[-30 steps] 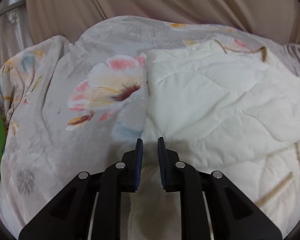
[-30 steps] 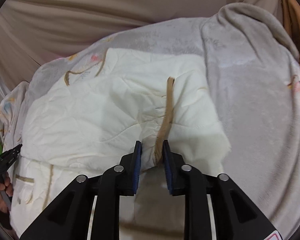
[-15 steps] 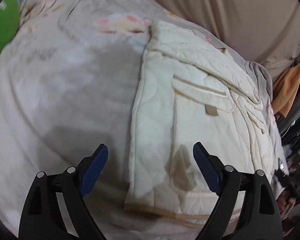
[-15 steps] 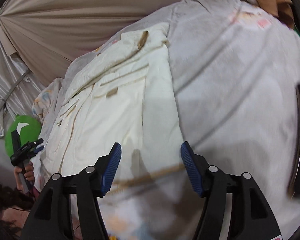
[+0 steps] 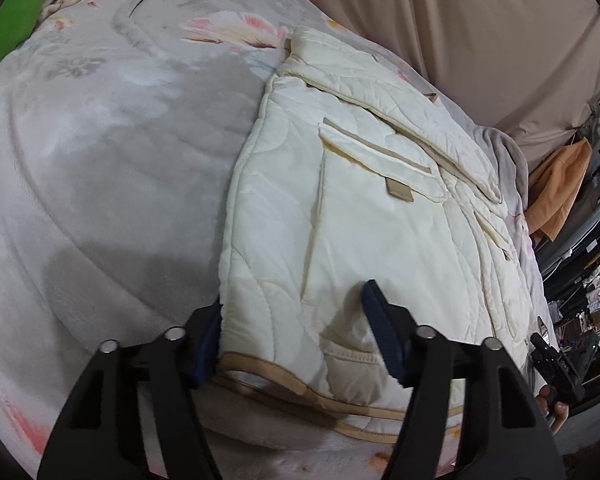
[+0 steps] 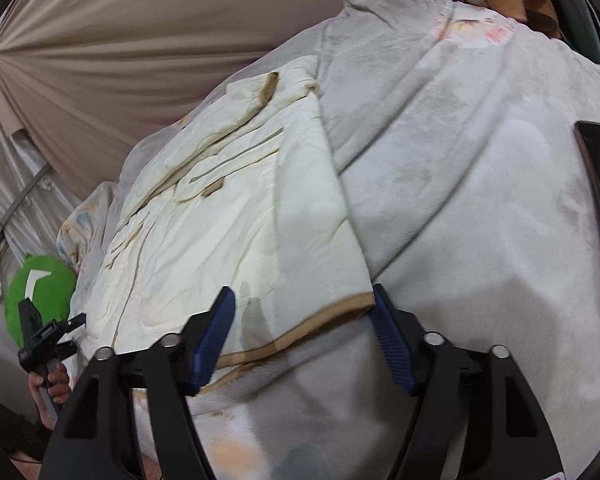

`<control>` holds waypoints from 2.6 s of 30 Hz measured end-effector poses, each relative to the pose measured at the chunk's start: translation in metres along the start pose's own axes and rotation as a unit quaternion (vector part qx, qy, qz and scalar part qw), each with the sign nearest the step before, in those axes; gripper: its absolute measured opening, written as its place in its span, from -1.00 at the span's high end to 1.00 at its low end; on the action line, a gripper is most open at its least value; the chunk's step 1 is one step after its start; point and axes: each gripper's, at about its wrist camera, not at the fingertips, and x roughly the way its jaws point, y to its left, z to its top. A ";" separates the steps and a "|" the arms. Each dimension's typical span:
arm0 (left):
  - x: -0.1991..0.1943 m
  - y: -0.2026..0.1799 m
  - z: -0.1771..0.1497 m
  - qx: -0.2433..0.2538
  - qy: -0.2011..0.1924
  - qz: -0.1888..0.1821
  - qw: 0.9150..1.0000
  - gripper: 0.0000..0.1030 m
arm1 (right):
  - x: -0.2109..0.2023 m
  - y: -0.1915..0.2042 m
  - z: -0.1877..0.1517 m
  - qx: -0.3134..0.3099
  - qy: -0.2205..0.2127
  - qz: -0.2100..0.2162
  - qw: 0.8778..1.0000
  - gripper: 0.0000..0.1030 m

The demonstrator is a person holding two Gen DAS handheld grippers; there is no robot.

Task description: Fold large clothes

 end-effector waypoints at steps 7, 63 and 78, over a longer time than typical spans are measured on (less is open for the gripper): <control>-0.026 -0.012 -0.002 0.015 -0.039 -0.016 0.999 0.69 | -0.025 0.012 0.002 -0.004 -0.075 0.030 0.997 0.90; 0.043 -0.049 0.113 0.065 -0.053 0.010 0.996 0.79 | 0.027 0.023 0.148 -0.007 -0.119 0.003 0.993 0.92; 0.082 -0.043 0.105 0.082 -0.052 0.007 0.995 0.74 | 0.080 0.012 0.142 -0.013 -0.058 -0.029 0.998 0.88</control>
